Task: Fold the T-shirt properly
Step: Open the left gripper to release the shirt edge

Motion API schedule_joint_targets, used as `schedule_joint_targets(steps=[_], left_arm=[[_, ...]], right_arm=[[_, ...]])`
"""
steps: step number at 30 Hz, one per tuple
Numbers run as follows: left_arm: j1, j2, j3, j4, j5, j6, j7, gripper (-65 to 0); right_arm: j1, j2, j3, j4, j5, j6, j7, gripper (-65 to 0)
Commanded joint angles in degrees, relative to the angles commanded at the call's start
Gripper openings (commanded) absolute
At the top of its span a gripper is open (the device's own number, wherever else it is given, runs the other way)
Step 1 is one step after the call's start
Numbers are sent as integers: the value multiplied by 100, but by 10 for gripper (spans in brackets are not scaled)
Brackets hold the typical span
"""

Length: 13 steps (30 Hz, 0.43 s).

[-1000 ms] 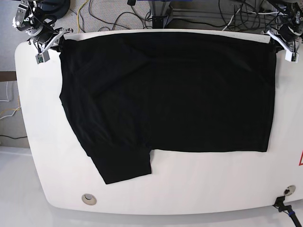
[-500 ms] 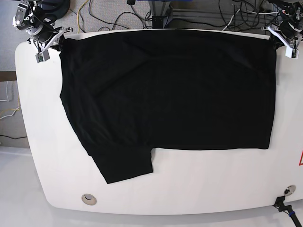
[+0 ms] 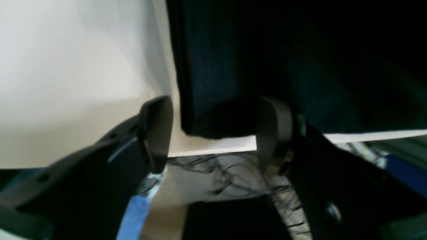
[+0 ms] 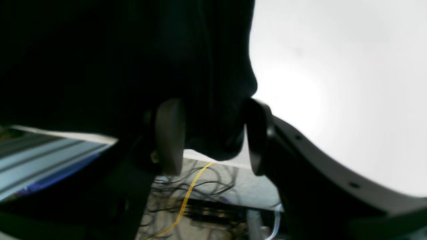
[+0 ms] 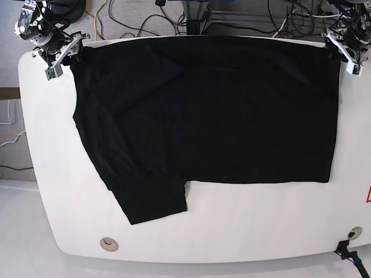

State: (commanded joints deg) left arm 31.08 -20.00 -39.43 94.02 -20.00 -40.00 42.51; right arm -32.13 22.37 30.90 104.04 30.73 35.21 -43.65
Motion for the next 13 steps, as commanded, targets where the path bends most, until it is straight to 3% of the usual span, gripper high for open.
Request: schedule_joint_targets(steps=[3,13], left_arm=[[-167,26,0,281,211,0,0,-284],[-1292,35,141,325,246,0,0,-284]], right_arm=[[185,0,0,176,0,0,0,-360],[1204,88,-352,97,0,-26,-9,-358]])
